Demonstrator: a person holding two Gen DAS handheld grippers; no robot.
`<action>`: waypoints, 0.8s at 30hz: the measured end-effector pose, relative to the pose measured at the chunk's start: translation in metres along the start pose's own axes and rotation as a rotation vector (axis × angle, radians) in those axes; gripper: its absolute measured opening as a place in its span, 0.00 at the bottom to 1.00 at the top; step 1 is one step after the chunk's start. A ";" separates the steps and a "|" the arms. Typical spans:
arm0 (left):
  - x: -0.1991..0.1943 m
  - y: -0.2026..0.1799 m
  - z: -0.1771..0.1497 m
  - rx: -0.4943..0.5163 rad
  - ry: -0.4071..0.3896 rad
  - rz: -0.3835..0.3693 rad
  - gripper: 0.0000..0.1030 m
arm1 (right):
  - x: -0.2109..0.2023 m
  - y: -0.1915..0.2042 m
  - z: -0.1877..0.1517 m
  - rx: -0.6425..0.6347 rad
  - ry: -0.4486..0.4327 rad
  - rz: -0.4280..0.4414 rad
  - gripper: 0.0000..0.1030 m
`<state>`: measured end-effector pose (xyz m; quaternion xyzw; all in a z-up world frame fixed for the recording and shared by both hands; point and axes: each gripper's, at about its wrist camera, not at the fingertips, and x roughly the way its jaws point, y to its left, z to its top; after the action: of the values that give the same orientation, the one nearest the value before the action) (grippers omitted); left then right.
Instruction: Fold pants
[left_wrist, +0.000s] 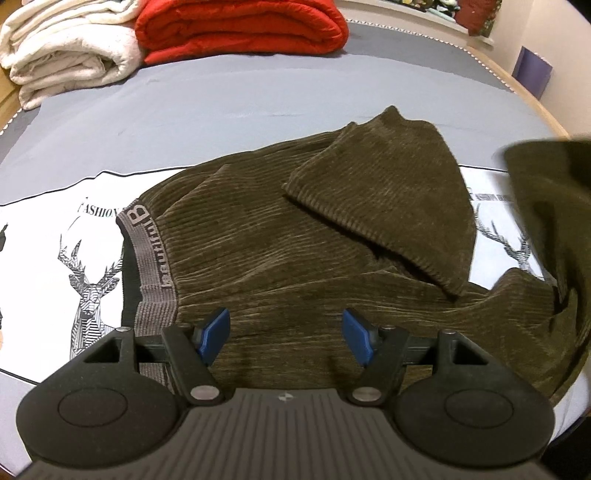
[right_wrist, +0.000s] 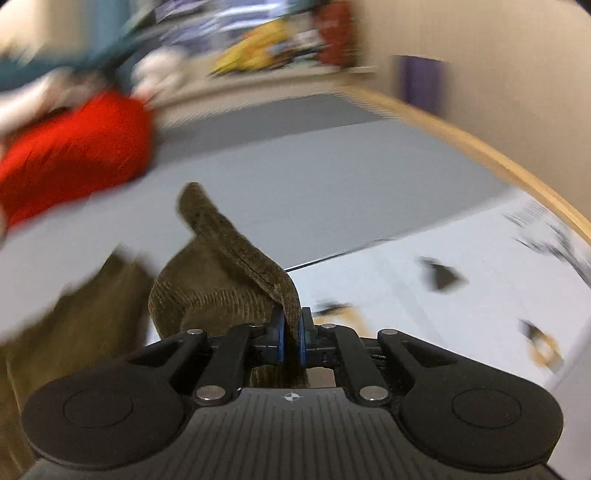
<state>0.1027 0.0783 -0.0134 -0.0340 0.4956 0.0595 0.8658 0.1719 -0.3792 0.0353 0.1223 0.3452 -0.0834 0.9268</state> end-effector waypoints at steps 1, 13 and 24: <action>-0.001 -0.003 0.000 0.004 -0.004 -0.006 0.70 | -0.007 -0.028 0.001 0.069 0.002 -0.060 0.06; 0.003 -0.040 -0.001 0.092 -0.002 -0.024 0.70 | -0.028 -0.296 -0.092 0.875 0.343 -0.342 0.06; 0.010 -0.043 0.001 0.114 0.002 -0.024 0.71 | -0.053 -0.248 -0.040 0.561 0.143 -0.576 0.19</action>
<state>0.1143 0.0367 -0.0214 0.0094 0.4985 0.0207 0.8666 0.0484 -0.6010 -0.0003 0.2741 0.3930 -0.4215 0.7699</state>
